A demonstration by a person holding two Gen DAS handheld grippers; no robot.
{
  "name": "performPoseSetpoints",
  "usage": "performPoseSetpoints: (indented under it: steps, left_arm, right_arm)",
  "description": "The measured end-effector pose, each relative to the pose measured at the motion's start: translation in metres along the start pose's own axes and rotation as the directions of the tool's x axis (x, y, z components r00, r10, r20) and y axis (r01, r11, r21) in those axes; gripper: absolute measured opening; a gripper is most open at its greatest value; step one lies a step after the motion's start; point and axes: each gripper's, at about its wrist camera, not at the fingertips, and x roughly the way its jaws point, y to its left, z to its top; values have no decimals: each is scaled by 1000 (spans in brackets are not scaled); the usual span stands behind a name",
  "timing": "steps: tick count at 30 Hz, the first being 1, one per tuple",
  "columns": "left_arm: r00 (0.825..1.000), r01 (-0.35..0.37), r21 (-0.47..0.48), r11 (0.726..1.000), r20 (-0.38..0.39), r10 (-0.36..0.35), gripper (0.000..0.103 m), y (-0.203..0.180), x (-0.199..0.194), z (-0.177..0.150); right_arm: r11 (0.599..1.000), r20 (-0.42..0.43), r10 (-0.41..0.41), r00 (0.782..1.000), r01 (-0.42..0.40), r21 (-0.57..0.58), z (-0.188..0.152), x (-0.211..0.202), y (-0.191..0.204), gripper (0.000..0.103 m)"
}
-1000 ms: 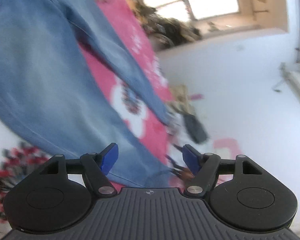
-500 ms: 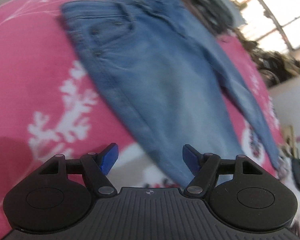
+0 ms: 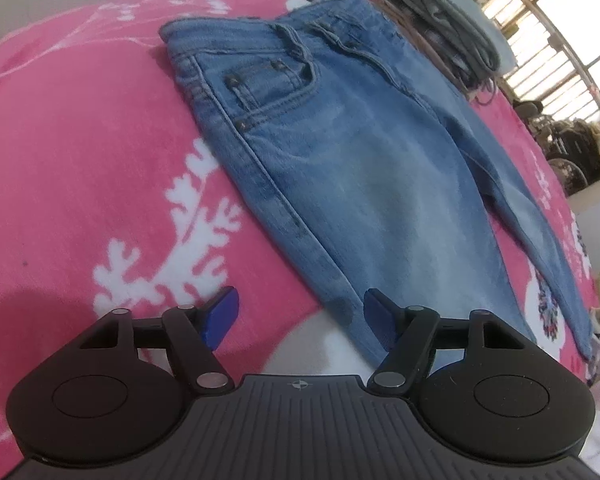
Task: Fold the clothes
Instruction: 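Grasp the waistband with the left tool while the right tool grasps the leg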
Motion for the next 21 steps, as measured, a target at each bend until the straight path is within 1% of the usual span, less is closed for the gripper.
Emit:
performPoseSetpoints:
  steps: [1,2,3,4,6,8,10,14,17,20,21]
  left_arm:
    - [1000,-5,-1,1000,11,5,68,1,1,1]
    - [1000,-11,1,1000,24,11,68,1,3,2]
    - [999,-16,5,1000,40,16,68,2,4,3]
    - [998,-23,8,1000,60,22,68,1,5,4]
    - [994,-35,15,999,102,34,67,1,7,8]
    - [989,-44,-1,999,145,44,65,3,9,14]
    - [983,-47,-30,998,174,51,63,7,12,21]
    - [976,-57,-81,995,207,73,59,10,21,36]
    - [968,-76,-119,990,230,102,52,10,25,43]
    - [960,-96,-154,983,246,132,42,9,26,48]
    - [958,-100,-164,981,251,139,35,9,25,48]
  right_arm:
    - [1000,1,1,1000,-1,-5,-2,-1,0,54]
    - [1000,0,6,1000,-6,-4,-3,-2,-2,50]
    - [1000,2,11,1000,-11,1,-3,-3,-3,43]
    - [1000,5,15,1000,-15,9,-3,-2,-5,37]
    - [999,17,24,1000,-24,28,-2,-1,-7,33]
    - [999,31,31,999,-32,42,-1,0,-7,33]
    - [999,39,29,999,-31,29,0,3,-3,33]
    - [999,41,23,999,-24,39,1,9,-2,33]
    - [998,39,20,999,-22,58,4,13,-2,31]
    - [1000,38,-2,999,1,29,5,14,5,31]
    - [1000,43,-8,999,7,15,4,13,8,30]
